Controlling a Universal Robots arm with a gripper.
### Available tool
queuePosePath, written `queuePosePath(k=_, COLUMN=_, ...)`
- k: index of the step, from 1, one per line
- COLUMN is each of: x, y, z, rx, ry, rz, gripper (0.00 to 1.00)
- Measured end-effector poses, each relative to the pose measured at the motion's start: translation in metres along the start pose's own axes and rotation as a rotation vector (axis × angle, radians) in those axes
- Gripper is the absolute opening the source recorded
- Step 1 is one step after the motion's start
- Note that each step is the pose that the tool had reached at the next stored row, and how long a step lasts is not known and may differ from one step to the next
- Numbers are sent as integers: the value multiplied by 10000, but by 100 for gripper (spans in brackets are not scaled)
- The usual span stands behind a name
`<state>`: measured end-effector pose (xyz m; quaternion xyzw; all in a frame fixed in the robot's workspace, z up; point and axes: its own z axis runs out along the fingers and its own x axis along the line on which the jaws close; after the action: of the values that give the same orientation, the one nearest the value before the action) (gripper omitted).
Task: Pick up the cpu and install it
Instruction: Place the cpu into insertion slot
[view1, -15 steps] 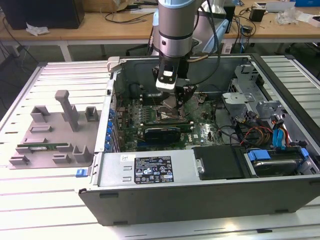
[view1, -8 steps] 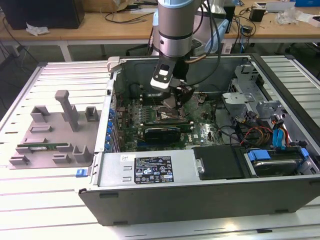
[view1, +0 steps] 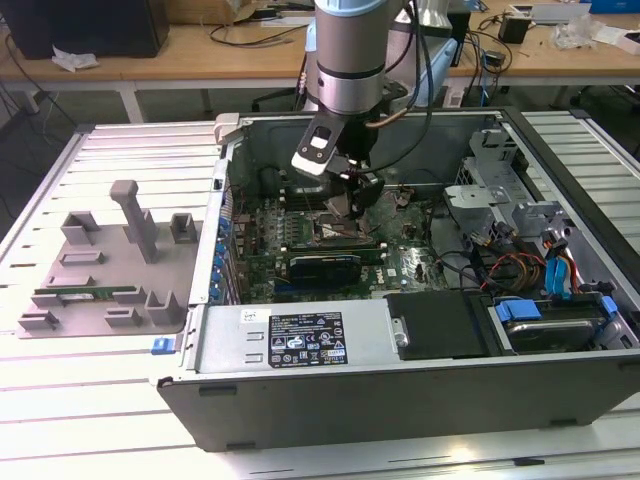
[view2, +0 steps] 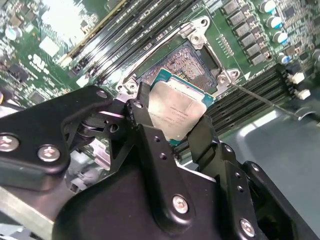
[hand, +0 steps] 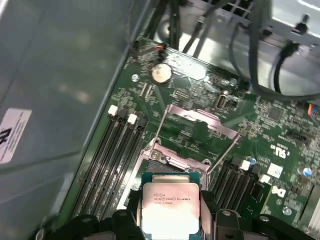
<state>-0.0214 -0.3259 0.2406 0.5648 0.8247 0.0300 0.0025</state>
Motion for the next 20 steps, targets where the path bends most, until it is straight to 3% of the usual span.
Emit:
queuePosePath(k=10, x=0, y=0, z=0, rx=-46, ry=-128, rz=1911, gripper=55)
queuePosePath(k=17, x=0, y=0, z=0, rx=-85, ry=-236, rz=3539, gripper=55)
queuePosePath(k=20, x=0, y=0, z=0, rx=-93, ry=-258, rz=3846, gripper=55)
